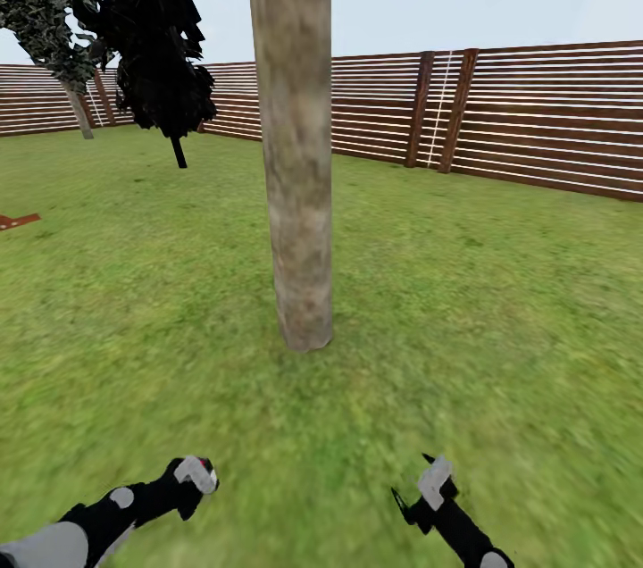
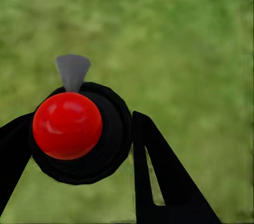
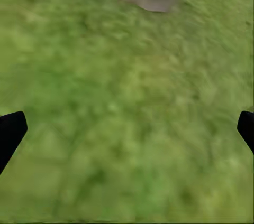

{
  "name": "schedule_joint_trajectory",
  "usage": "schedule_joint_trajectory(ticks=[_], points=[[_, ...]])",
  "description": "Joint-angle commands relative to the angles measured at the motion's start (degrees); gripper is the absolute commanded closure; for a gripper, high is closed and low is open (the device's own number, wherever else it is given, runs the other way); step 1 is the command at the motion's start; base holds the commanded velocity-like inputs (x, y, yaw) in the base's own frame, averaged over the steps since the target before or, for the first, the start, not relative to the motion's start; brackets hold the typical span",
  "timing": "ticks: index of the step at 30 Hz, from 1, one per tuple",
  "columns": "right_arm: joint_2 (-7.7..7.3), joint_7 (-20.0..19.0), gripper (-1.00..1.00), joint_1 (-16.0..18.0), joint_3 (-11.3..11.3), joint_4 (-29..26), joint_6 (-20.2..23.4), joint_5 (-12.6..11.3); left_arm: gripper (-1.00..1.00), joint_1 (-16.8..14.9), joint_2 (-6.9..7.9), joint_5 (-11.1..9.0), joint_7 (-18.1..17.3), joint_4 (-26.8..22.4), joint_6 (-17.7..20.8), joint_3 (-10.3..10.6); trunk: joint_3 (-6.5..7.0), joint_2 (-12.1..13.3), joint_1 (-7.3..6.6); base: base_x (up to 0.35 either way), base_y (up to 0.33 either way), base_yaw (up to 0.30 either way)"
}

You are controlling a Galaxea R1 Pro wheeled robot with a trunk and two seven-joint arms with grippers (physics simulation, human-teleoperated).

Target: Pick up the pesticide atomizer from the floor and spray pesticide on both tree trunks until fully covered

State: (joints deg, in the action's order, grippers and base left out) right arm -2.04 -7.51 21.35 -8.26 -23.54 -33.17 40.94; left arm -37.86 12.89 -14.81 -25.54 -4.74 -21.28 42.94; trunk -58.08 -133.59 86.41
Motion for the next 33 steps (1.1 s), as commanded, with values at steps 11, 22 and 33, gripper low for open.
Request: schedule_joint_trajectory(ticks=[11, 22, 33], points=[[4.62, -28.19, 1.0, 4.92, -0.19, -10.17, 8.15, 2.31, 1.0, -2.12, -0.59, 16.55, -14.74, -2.28, 4.81, 0.56, -0.05, -0.02, -0.01, 0.0, 0.0, 0.0], [7.74, -36.78, 1.0, 6.52, 4.31, -10.47, 8.43, 2.31, 1.0, -2.91, -3.01, 20.22, -18.96, -4.39, 7.56, 0.65, -0.05, -0.02, -0.01, 0.0, 0.0, 0.0], [9.92, -37.4, 1.0, 6.6, 8.89, -10.47, 8.47, 2.22, 1.0, -2.92, -7.73, 26.01, -19.4, -4.88, 8.13, 0.74, -0.05, -0.02, -0.01, 0.0, 0.0, 0.0]])
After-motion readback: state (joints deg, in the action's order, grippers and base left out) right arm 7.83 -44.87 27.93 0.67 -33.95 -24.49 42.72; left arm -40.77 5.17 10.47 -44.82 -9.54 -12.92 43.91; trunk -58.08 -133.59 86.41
